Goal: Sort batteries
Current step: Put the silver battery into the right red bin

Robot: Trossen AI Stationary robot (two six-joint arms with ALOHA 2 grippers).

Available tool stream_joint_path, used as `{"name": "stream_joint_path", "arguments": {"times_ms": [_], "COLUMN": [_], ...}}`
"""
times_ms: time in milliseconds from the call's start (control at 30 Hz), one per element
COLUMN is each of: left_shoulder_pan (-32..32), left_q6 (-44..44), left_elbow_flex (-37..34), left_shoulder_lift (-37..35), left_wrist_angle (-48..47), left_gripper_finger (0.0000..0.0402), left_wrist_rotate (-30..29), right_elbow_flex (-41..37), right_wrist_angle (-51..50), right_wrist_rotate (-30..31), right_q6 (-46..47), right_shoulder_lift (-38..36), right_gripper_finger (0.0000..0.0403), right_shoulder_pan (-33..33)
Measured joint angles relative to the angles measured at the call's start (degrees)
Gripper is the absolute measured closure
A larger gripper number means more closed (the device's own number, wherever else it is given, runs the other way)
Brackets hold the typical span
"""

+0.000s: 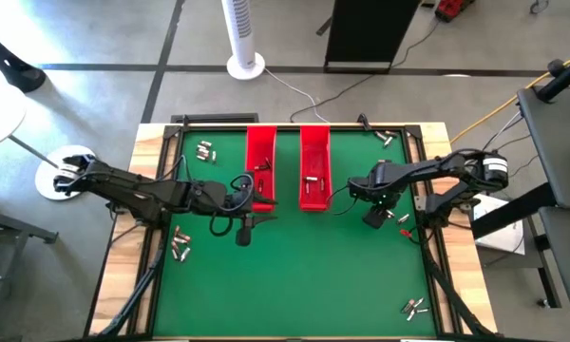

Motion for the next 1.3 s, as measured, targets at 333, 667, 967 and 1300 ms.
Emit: {"name": "stream_joint_path", "arguments": {"times_ms": [333, 667, 967, 1300], "left_shoulder_pan": [0.00, 0.04, 0.02, -0.02], "left_q6": [0.02, 0.00, 0.02, 0.02], "left_elbow_flex": [0.00, -0.02, -0.02, -0.02], "left_shoulder_lift": [0.00, -0.05, -0.05, -0.05], "left_wrist_angle": [-0.08, -0.08, -0.12, -0.12], "left_gripper_finger": [0.0252, 0.0252, 0.0252, 0.0252], "left_wrist_rotate": [0.00, 0.00, 0.00, 0.00], "right_elbow_flex": [-0.01, -0.05, -0.05, -0.05], "right_wrist_angle": [0.26, 2.23, 2.99, 3.47], "right_wrist_rotate": [-0.46, -1.62, -1.57, -1.55], "right_q6": [0.32, 1.20, 2.86, 6.98], "right_shoulder_lift": [-0.08, -0.08, -0.10, -0.15], "right_gripper_finger": [0.0270, 0.0291, 0.0309, 0.0329], "right_shoulder_pan": [0.02, 0.19, 3.13, 7.96]}}
